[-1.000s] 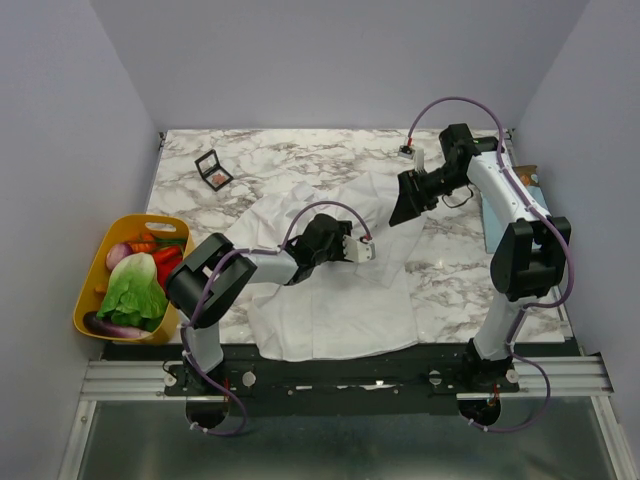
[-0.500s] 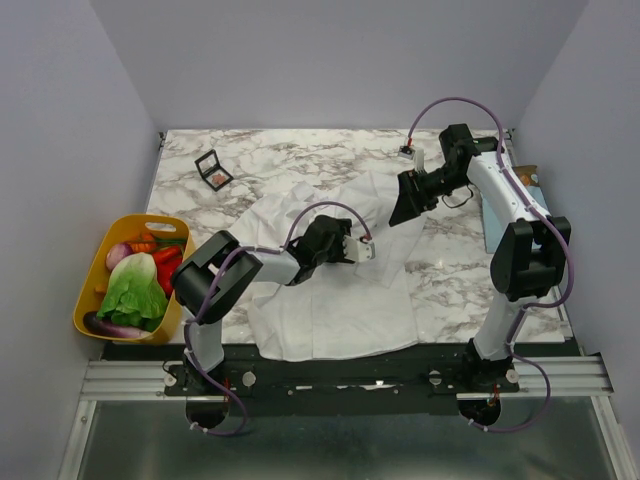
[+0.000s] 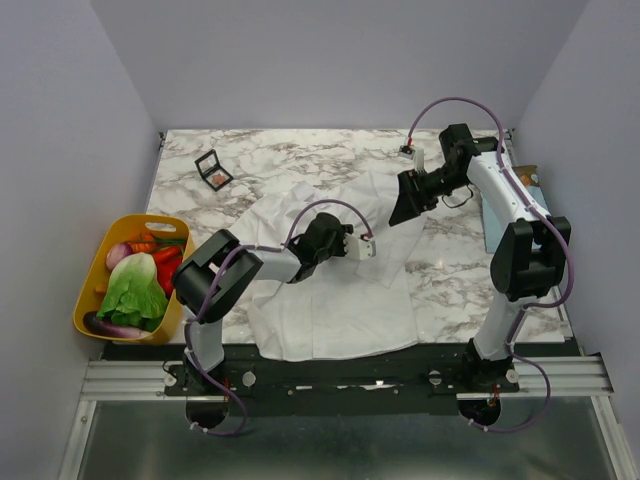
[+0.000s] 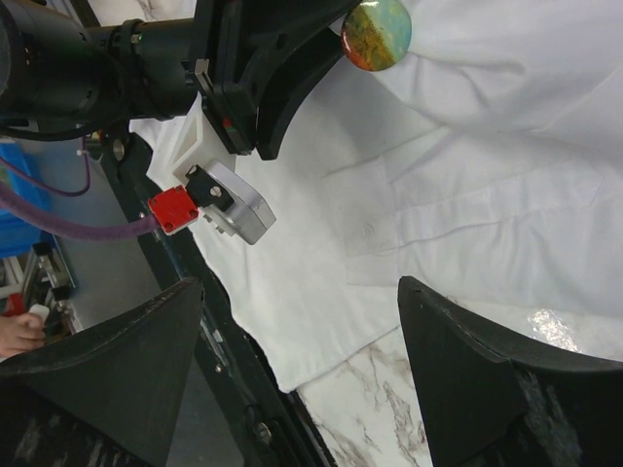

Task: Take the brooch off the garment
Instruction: Remove the brooch from the clothes.

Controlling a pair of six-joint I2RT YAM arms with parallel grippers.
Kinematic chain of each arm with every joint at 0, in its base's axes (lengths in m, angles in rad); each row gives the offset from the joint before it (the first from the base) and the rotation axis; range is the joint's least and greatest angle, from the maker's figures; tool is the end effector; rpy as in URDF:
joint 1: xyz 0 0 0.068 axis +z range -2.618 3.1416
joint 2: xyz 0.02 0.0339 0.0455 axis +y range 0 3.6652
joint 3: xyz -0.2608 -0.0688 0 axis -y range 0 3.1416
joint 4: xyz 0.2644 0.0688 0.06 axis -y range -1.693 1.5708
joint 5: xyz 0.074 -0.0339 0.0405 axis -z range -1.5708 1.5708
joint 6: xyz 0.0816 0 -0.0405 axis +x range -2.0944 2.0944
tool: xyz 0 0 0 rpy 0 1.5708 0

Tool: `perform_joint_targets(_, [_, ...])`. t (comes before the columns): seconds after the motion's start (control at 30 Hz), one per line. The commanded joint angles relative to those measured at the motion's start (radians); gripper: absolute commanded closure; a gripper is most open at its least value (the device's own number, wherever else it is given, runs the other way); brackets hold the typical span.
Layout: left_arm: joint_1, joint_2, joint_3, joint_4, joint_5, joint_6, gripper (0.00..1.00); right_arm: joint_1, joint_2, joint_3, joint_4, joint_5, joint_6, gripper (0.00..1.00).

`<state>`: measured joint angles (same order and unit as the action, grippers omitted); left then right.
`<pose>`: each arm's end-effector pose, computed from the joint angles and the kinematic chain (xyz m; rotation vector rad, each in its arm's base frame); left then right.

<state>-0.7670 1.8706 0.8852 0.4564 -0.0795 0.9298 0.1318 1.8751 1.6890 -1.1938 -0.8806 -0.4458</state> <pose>0.3121 -0.2918 0.0970 1.5457 1.4262 0.1814 0.3813 0.1140 0.2487 -0.8480 2.4447 1.1642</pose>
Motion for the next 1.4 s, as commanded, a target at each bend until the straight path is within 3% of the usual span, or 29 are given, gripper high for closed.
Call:
perform_joint_targets(0.0, [0.003, -0.013, 0.032, -0.039, -0.005, -0.034, 0.60, 0.002, -0.008, 0.000, 0.013, 0.006, -0.005, 0.11])
perform_joint_targets(0.1, [0.005, -0.039, 0.035, -0.061, 0.010, -0.060, 0.68, 0.000, -0.013, 0.001, 0.011, 0.003, -0.007, 0.11])
perform_joint_targets(0.33, [0.006, -0.111, 0.061, -0.196, 0.078, -0.140, 0.72, -0.003, -0.013, 0.021, -0.003, 0.003, -0.021, 0.11])
perform_joint_targets(0.47, [0.017, -0.140, 0.072, -0.269, 0.138, -0.170, 0.81, -0.009, -0.014, 0.029, -0.010, 0.006, -0.024, 0.11])
perform_joint_targets(0.83, [0.106, -0.162, 0.187, -0.478, 0.348, -0.353, 0.86, -0.017, -0.007, 0.098, -0.027, 0.014, -0.060, 0.11])
perform_joint_targets(1.07, [0.150, -0.198, 0.202, -0.501, 0.492, -0.451, 0.86, -0.017, 0.010, 0.115, 0.077, 0.005, -0.097, 0.12])
perform_joint_targets(1.37, [0.152, -0.266, 0.152, -0.424, 0.541, -0.500, 0.85, -0.015, 0.116, 0.179, 0.317, -0.043, 0.105, 0.17])
